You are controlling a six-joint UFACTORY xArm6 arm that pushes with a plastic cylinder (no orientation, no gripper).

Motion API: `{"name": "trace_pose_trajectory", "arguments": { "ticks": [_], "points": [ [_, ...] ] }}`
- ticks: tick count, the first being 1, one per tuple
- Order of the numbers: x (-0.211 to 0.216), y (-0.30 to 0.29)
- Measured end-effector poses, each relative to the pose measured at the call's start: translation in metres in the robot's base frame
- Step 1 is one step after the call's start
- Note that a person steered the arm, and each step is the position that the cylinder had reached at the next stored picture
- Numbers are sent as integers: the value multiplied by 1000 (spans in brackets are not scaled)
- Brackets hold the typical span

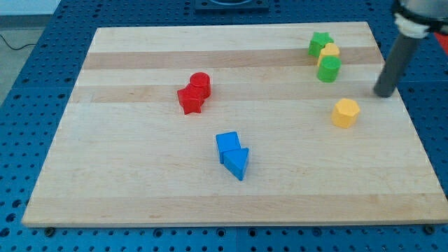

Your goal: Move the green star parallel to the left of the yellow heart

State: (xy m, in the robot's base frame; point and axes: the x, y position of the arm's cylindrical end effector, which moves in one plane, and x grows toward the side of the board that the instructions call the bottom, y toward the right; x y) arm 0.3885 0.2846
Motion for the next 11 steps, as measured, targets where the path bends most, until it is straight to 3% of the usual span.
{"name": "trace_pose_trajectory", "arguments": {
  "ticks": [2,4,5,7,10,11],
  "points": [
    [-83,0],
    [-139,-70],
    [-136,-95],
    [-124,-71],
    [-122,-253],
    [-122,-230]
  ]
}}
